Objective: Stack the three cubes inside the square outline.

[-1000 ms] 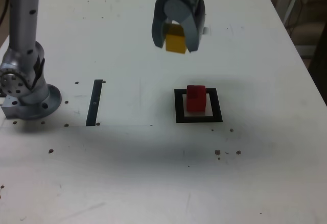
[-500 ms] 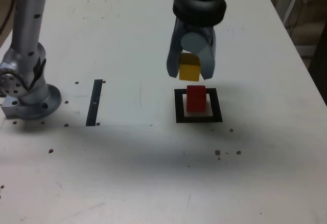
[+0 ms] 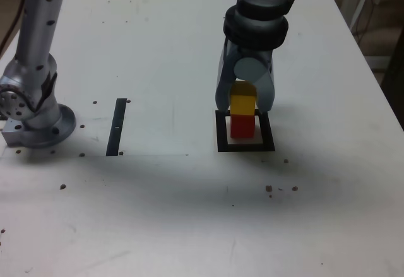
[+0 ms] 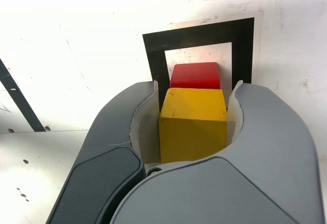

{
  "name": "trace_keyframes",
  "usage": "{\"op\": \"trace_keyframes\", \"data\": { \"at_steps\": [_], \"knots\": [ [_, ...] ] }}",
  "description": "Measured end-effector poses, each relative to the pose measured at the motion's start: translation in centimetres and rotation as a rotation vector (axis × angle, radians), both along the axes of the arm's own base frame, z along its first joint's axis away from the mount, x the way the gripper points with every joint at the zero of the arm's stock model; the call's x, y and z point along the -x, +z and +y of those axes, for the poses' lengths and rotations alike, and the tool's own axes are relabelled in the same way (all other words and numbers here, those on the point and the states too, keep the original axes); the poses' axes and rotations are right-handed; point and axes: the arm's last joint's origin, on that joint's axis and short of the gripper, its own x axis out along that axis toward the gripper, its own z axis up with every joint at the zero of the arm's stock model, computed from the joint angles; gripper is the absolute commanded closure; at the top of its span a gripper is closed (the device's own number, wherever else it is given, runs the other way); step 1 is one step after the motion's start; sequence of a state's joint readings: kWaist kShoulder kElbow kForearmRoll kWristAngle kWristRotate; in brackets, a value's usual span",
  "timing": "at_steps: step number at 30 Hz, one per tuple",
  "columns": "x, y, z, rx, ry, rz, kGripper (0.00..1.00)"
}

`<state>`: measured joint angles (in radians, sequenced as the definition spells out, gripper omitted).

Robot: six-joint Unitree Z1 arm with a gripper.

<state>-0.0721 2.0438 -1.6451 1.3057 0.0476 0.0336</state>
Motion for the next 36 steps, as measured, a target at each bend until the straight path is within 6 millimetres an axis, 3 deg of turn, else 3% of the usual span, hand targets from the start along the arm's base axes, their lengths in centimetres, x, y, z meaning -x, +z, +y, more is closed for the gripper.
{"op": "trace_keyframes", "data": {
  "at_steps": [14, 28, 33, 36],
  "knots": [
    [0.0, -0.6, 0.0, 0.005, -0.002, -0.006, 0.63],
    [-0.2, -1.1, -0.1, 0.014, -0.016, 0.009, 0.43],
    [-0.2, -1.2, -0.1, 0.015, -0.026, 0.009, 0.32],
    [-0.2, -1.2, -0.1, 0.016, -0.029, 0.011, 0.19]
  ]
}}
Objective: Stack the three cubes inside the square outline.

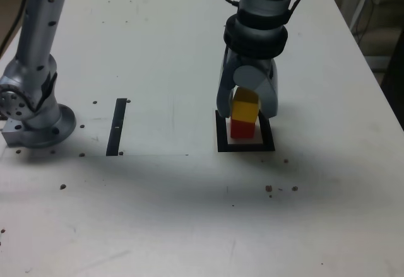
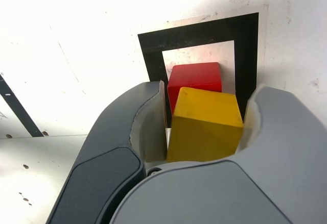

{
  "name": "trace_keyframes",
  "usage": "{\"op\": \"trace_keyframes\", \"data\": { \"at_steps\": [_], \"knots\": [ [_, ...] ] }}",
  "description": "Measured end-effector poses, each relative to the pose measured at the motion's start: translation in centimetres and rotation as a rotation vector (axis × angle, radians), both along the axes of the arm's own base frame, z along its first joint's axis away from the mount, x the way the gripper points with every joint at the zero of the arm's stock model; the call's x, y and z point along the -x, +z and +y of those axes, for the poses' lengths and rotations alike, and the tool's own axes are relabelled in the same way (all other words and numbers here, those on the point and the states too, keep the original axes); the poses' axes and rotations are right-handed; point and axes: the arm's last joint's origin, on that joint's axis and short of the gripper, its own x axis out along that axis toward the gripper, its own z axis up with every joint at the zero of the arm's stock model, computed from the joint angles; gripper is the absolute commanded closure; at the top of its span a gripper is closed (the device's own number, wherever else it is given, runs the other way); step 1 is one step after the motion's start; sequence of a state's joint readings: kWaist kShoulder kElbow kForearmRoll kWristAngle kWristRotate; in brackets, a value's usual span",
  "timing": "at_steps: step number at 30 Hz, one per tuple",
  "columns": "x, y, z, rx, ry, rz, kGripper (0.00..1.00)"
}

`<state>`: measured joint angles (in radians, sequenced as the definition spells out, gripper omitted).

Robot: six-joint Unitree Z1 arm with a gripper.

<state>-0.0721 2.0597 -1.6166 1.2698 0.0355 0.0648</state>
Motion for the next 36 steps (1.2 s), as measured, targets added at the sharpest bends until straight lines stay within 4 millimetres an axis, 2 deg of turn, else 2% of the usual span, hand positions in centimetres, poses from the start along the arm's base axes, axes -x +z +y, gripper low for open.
{"op": "trace_keyframes", "data": {
  "at_steps": [3, 5, 18, 25, 30, 36],
  "knots": [
    [0.0, 0.0, 0.0, 0.000, -0.002, 0.001, 0.06],
    [0.1, 0.0, 0.0, 0.000, -0.003, 0.007, 0.01],
    [0.9, -0.1, 0.2, -0.020, -0.005, 0.064, 0.01],
    [1.8, 3.1, 1.2, -0.042, -0.056, -0.023, 0.01],
    [2.6, 4.6, 4.5, -0.042, -0.077, -0.034, 0.01],
    [3.7, 5.8, 11.0, -0.093, -0.042, -0.016, 0.01]
  ]
}}
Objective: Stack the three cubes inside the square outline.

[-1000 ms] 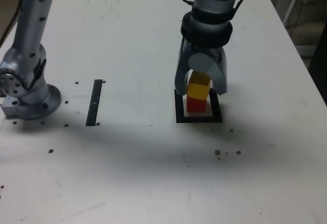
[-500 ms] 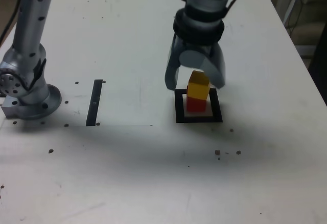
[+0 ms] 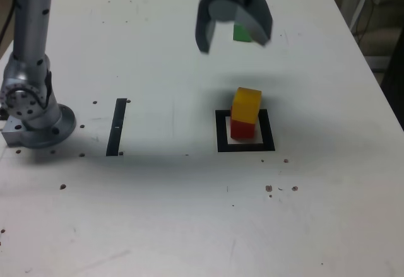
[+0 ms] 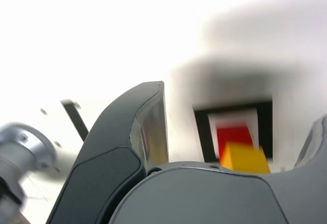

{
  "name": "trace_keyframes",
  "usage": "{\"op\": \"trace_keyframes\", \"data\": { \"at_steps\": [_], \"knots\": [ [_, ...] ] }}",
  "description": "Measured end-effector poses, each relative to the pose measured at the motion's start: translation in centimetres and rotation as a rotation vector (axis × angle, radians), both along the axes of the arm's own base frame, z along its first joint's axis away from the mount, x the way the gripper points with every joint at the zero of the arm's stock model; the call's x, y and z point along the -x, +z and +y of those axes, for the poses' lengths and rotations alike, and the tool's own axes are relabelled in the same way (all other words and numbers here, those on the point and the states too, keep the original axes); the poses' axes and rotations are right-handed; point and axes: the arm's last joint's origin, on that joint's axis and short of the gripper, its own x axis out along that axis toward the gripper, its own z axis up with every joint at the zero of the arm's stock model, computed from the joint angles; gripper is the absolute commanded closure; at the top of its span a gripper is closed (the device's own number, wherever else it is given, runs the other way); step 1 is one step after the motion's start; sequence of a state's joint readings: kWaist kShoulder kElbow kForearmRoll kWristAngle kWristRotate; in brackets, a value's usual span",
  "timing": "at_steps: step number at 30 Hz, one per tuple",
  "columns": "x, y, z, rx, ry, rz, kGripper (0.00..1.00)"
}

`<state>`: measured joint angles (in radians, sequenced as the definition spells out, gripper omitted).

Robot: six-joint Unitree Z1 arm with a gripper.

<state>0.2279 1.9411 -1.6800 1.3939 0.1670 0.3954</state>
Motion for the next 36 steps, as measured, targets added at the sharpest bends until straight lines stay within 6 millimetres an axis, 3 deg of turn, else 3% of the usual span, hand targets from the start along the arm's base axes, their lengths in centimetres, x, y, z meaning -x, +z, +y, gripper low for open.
{"op": "trace_keyframes", "data": {
  "at_steps": [6, 10, 15, 20, 25, 36],
  "knots": [
    [0.5, 1.3, 5.5, -0.068, 0.022, -0.025, 0.01],
    [0.1, 0.9, 8.2, -0.069, 0.015, -0.018, 0.01],
    [-0.1, 0.0, 13.6, -0.082, 0.016, -0.006, 0.01],
    [-1.5, -0.9, 15.4, -0.100, -0.037, 0.009, 0.01],
    [-2.4, -3.7, 17.5, -0.070, -0.049, 0.062, 0.02],
    [-4.9, -8.0, 19.0, -0.005, -0.088, 0.090, 0.03]
  ]
}}
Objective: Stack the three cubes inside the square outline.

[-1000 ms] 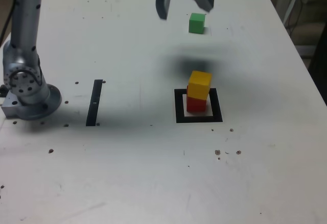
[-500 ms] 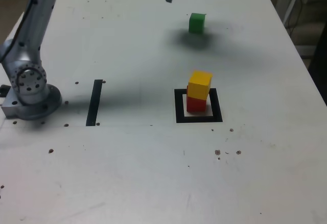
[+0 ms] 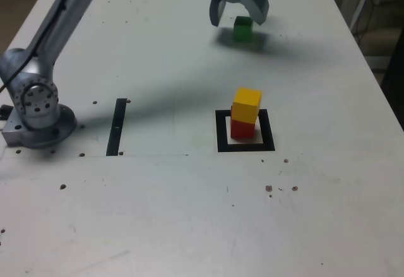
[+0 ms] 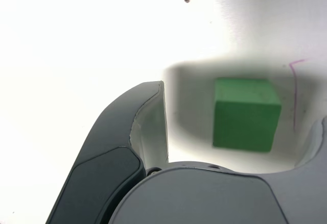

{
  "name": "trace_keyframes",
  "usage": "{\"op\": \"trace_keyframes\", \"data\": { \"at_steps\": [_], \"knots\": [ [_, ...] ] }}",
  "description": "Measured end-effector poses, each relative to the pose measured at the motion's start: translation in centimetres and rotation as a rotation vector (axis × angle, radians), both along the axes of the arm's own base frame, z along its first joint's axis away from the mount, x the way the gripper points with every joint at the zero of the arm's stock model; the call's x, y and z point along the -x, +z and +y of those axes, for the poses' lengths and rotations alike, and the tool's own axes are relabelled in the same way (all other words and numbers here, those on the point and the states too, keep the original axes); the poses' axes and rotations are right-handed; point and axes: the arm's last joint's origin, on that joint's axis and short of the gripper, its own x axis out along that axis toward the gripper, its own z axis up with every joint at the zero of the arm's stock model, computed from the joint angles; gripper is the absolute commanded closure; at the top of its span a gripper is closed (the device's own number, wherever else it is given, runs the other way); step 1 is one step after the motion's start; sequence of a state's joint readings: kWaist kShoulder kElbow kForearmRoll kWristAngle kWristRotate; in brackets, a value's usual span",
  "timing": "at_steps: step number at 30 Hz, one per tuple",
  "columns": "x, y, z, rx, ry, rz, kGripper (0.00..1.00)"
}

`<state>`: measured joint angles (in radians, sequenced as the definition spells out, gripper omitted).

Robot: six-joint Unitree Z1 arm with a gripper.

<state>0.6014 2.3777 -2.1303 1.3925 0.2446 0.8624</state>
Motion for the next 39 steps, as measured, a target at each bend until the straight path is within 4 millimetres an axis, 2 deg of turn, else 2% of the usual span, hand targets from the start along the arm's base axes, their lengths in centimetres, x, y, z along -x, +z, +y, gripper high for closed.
{"op": "trace_keyframes", "data": {
  "at_steps": [9, 14, 23, 28, 34, 39],
  "knots": [
    [-0.6, -0.7, -0.1, 0.015, -0.007, -0.002, 0.15],
    [-0.8, -1.3, 0.0, 0.023, -0.009, 0.007, 0.27],
    [-1.0, -1.2, 0.0, 0.033, -0.008, -0.005, 0.51],
    [-1.1, -1.0, -0.1, 0.060, -0.008, -0.026, 0.58],
    [-1.2, -0.9, -0.2, 0.074, -0.015, -0.043, 0.73],
    [-1.3, -0.7, -0.1, 0.074, -0.016, -0.050, 0.81]
  ]
}}
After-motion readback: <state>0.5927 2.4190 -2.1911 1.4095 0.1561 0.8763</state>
